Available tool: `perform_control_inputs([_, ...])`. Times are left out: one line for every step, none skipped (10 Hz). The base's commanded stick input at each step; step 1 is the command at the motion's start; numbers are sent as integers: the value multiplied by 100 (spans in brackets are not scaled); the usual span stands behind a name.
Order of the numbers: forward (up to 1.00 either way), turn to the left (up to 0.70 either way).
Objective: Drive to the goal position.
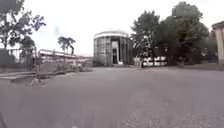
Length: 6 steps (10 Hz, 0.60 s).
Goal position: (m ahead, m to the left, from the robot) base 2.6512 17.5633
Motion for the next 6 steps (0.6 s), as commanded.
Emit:
perform_control_inputs([70,0])
perform_control_inputs([70,0])
perform_control_inputs([70,0])
perform_control_inputs([70,0])
perform_control_inputs([70,0])
perform_control_inputs([70,0])
